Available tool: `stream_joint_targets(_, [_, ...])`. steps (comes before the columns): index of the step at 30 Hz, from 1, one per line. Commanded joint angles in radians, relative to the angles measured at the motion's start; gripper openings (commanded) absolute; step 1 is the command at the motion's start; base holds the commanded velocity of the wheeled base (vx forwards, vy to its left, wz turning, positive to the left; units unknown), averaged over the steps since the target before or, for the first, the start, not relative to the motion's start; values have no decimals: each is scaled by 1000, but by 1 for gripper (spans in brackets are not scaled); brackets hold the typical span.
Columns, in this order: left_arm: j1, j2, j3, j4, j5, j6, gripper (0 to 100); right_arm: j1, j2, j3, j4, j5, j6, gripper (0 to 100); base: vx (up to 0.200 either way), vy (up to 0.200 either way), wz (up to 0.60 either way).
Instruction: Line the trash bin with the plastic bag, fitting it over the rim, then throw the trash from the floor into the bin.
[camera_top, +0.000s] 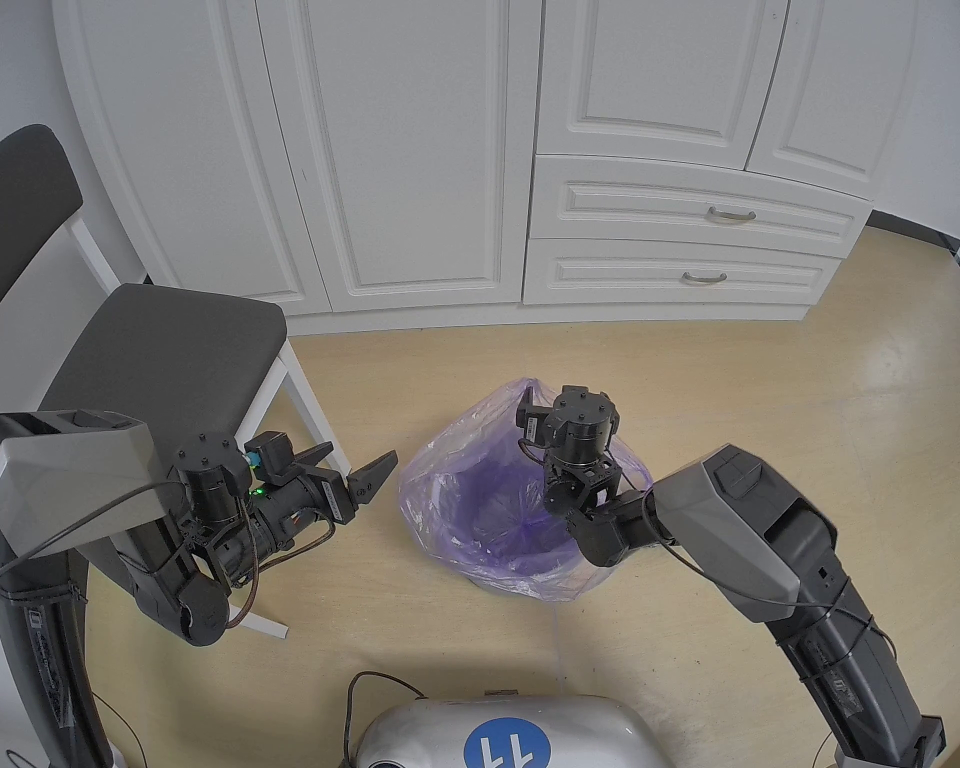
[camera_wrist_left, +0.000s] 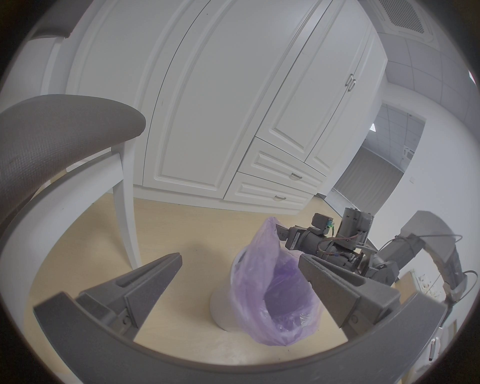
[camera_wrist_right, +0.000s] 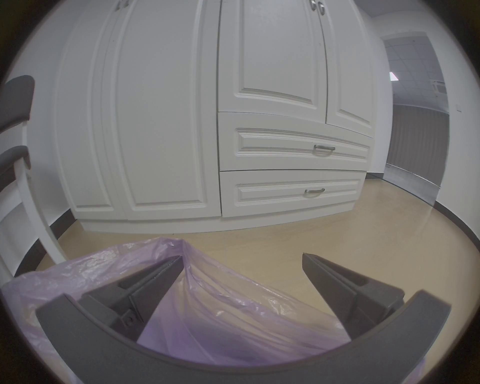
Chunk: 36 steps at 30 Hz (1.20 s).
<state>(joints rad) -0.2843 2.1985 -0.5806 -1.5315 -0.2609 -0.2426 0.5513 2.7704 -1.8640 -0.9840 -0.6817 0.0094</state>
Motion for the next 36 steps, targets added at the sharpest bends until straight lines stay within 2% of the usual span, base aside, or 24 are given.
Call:
stream_joint_targets(1, [-39, -13, 38, -6, -1, 6, 100, 12, -385, 451, -48, 96, -19, 100, 0, 0, 0])
stream_joint_targets(7, [-70, -26, 30, -2, 2, -6, 100, 9, -589, 597, 61, 106, 20, 100, 0, 0, 0])
stream_joint_targets(11, [-107, -33, 27, -1, 8, -12, 100, -4, -669, 664, 193, 137, 80, 100, 0, 0, 0])
stream_joint_targets(15, [-153, -36, 13, 17, 65, -11, 100, -4, -709, 701, 338, 209, 201, 100, 0, 0, 0])
stream_joint_targets(18, [-193, -79, -2, 97, 114, -14, 100, -5, -727, 714, 432, 294, 331, 100, 0, 0, 0])
stream_joint_targets(19, [-207, -115, -13, 162, 115, -23, 100, -7, -735, 730, 469, 340, 399, 100, 0, 0, 0])
stream_joint_targets(20, [-217, -141, -34, 221, 115, -40, 100, -7, -730, 753, 478, 358, 439, 100, 0, 0, 0])
stream_joint_targets(21, [-223, -149, -47, 246, 117, -47, 100, -7, -729, 764, 478, 360, 448, 100, 0, 0, 0])
stream_joint_targets(23, [-243, -178, -122, 378, 126, -66, 100, -8, -719, 807, 470, 360, 477, 100, 0, 0, 0])
stream_joint_targets(25, [-254, -186, -252, 590, 147, -66, 100, -19, -703, 839, 450, 369, 483, 100, 0, 0, 0])
stream_joint_targets(27, [-259, -172, -400, 783, 193, -67, 100, -28, -678, 850, 406, 370, 489, 100, 0, 0, 0])
stream_joint_targets(30, [-256, -125, -555, 973, 279, -69, 100, -60, -609, 849, 317, 369, 485, 100, 0, 0, 0])
stream_joint_targets(32, [-250, -82, -599, 1011, 322, -69, 100, -80, -558, 853, 239, 370, 477, 100, 0, 0, 0])
stream_joint_targets(36, [-231, 15, -616, 979, 341, -67, 100, -129, -469, 865, 84, 390, 489, 100, 0, 0, 0])
